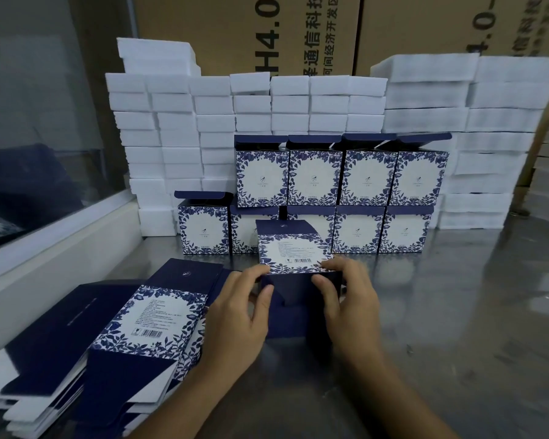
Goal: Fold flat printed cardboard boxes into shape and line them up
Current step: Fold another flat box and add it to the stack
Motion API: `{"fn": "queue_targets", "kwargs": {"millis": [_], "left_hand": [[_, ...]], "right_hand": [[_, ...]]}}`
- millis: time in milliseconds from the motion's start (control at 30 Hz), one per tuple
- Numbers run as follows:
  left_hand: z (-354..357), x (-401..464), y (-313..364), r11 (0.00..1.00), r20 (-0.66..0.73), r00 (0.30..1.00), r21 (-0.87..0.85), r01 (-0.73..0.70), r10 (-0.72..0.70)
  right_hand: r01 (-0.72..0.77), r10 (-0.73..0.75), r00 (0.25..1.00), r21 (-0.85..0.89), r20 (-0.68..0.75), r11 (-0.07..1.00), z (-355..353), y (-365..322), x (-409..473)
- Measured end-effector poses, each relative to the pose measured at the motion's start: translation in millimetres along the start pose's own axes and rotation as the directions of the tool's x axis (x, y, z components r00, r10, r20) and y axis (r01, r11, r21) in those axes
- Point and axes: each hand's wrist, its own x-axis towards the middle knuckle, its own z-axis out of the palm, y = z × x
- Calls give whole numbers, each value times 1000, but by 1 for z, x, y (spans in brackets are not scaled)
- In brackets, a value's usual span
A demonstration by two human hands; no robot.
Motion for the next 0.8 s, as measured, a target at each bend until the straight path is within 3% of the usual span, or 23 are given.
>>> {"fn": "queue_targets", "kwargs": {"millis": [133,300,400,667,800], "left_hand": [[1,-5,-15,978,152,970,-59,202,-191],[7,-8,-19,983,108,978,-30,183,-178],[7,-9,-19,986,49,985,0,165,-165],[0,-11,-8,960,125,969,-160,231,-213],[0,-6,-7,922,32,963,-283,264,-266]], "right_hand": [[-22,25,981,-17,191,1000,-5,6,-3],[128,-120,991,-220,53,967,-2,-1,-6],[142,-142,990,-250,17,958,0,-6,-8],[11,-11,1000,28,0,1000,-4,-17,-9],[1,4,999,83,-51,997,-3,-18,-7]]}}
